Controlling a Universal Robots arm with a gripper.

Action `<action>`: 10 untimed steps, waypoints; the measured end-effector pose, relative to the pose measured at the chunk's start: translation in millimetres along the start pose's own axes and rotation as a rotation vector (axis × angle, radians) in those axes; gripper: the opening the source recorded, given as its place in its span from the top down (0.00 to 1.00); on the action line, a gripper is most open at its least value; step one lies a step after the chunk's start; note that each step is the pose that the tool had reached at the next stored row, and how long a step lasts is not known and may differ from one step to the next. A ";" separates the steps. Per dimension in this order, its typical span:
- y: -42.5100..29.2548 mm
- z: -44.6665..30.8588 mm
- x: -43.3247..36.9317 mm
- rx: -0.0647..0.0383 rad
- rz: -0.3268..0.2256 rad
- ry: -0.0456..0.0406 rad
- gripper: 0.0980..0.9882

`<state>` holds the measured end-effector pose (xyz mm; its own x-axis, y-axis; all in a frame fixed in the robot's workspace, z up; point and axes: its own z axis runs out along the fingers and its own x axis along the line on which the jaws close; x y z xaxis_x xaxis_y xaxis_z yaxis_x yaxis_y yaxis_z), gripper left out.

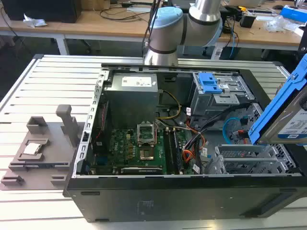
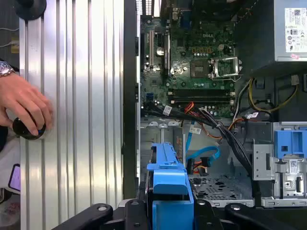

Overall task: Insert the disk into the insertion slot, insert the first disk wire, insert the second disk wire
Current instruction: 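Insert the disk into the insertion slot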

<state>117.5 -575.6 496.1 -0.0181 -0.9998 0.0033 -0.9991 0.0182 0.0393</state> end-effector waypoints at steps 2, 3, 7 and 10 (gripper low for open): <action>1.6 1.8 0.0 0.000 0.000 -0.0002 0.70; 1.8 3.0 0.0 0.000 0.000 0.0000 0.70; 2.1 6.7 0.0 0.000 0.000 0.0000 0.70; 2.1 12.6 0.0 0.000 0.000 -0.0001 0.70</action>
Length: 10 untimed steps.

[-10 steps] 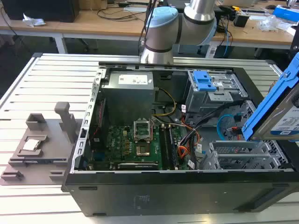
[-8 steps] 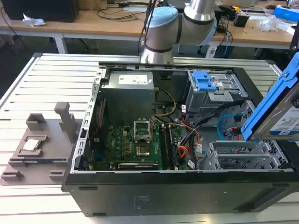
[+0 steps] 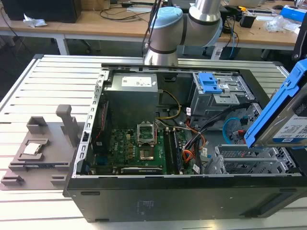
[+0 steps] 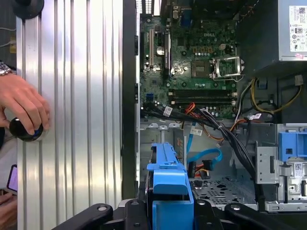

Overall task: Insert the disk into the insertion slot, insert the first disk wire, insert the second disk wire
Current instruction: 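Insert the disk into the insertion slot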

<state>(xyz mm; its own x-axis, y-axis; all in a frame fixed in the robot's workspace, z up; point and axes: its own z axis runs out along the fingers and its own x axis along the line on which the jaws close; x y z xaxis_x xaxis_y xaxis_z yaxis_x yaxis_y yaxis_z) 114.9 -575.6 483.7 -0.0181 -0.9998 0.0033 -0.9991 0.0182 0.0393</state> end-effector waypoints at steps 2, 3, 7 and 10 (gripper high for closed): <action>-0.1 4.9 0.0 0.000 0.000 0.0001 0.70; -0.2 8.4 -0.1 0.000 0.000 0.0001 0.70; -0.3 15.6 -0.1 0.000 0.000 0.0001 0.70; 3.8 18.2 -1.7 0.000 0.000 0.0000 0.70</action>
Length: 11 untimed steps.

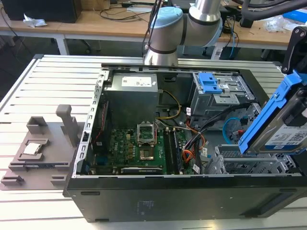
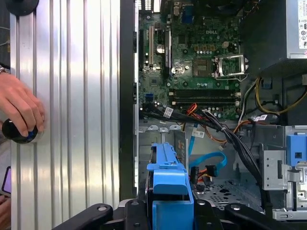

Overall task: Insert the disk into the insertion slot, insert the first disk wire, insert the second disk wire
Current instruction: 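Insert the disk into the insertion slot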

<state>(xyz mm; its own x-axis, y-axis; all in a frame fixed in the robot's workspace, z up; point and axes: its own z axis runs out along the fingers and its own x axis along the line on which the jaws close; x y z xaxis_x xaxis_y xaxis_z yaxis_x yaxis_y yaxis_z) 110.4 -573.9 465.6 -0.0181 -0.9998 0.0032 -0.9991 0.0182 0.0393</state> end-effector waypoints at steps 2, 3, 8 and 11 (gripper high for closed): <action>2.4 0.5 -3.1 0.000 0.000 0.0000 0.70; 3.0 0.5 -4.1 0.000 0.000 0.0000 0.70; 5.0 1.3 -9.0 0.000 0.000 0.0000 0.70; 5.9 2.6 -11.9 0.000 0.000 0.0000 0.70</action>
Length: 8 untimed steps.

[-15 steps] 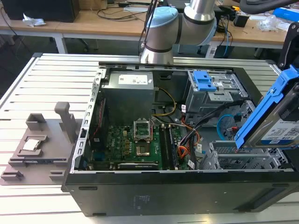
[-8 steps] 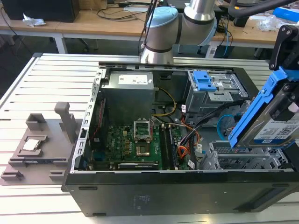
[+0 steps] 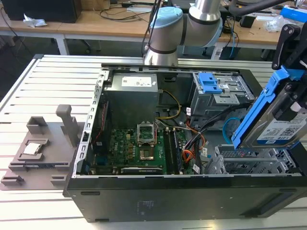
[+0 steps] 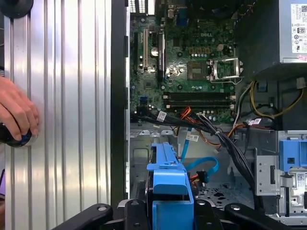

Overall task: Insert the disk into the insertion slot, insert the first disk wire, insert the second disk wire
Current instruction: 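Insert the disk into the insertion slot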

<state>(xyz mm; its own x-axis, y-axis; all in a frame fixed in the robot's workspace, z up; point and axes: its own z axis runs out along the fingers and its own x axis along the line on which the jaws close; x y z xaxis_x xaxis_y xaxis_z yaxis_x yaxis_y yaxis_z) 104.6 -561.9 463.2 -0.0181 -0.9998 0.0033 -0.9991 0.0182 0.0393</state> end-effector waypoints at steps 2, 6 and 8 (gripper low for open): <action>0.6 5.1 -1.0 0.000 0.000 0.0000 0.70; 1.4 13.6 -1.7 0.000 0.000 0.0002 0.70; 1.4 18.5 -2.1 0.000 0.000 0.0004 0.70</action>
<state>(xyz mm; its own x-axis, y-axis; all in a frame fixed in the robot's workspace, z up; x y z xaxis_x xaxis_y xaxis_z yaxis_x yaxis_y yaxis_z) 102.5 -559.9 444.8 -0.0181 -0.9998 0.0037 -0.9991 0.0182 0.0393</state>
